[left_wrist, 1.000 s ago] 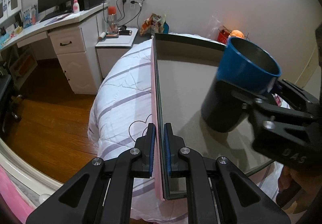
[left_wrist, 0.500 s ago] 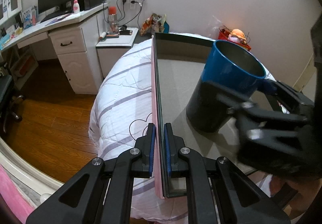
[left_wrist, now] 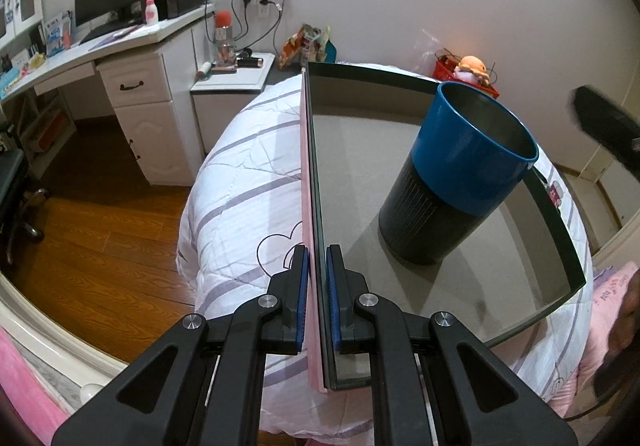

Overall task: Organize rigid objects
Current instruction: 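Move the right gripper to the white charger and grasp it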

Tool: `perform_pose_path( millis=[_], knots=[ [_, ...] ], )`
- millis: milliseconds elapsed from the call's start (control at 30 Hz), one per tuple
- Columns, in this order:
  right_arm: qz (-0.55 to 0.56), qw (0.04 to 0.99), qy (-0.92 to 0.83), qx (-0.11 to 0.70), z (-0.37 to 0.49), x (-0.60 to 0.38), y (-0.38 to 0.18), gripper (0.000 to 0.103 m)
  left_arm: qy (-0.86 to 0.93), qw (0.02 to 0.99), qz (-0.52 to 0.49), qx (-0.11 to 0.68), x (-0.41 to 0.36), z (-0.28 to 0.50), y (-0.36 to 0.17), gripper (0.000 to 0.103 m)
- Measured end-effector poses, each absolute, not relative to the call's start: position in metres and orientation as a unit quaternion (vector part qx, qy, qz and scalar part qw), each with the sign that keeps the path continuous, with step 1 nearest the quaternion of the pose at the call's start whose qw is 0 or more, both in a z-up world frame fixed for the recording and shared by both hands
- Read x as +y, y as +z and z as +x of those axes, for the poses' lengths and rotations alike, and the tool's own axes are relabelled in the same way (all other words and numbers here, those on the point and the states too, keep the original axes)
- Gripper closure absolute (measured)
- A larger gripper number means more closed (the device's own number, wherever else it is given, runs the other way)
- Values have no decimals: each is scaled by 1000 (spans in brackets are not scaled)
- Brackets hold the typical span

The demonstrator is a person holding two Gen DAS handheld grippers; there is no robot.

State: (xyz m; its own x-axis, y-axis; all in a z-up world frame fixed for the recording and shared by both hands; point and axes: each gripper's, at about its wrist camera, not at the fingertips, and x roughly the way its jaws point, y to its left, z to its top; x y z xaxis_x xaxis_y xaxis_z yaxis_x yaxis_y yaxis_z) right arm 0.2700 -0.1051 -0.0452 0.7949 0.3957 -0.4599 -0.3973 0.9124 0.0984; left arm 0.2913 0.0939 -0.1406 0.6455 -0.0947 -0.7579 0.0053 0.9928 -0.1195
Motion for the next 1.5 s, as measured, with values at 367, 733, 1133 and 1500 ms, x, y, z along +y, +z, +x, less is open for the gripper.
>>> perform_pose_path(
  millis=[367, 733, 1133, 1500],
  knots=[
    [-24, 966, 124, 226, 263, -170, -39, 14, -28, 905, -55, 421, 96, 288, -142, 94],
    [-50, 947, 42, 313, 278, -237, -92, 14, -22, 904, -47, 424, 93, 289, -143, 94],
    [-40, 932, 89, 348, 267, -211, -133, 14, -15, 901, -35, 432, 90, 290, -144, 94],
    [-16, 932, 85, 351, 264, -229, -134, 16, -13, 902, -34, 431, 89, 289, -144, 94]
  ],
)
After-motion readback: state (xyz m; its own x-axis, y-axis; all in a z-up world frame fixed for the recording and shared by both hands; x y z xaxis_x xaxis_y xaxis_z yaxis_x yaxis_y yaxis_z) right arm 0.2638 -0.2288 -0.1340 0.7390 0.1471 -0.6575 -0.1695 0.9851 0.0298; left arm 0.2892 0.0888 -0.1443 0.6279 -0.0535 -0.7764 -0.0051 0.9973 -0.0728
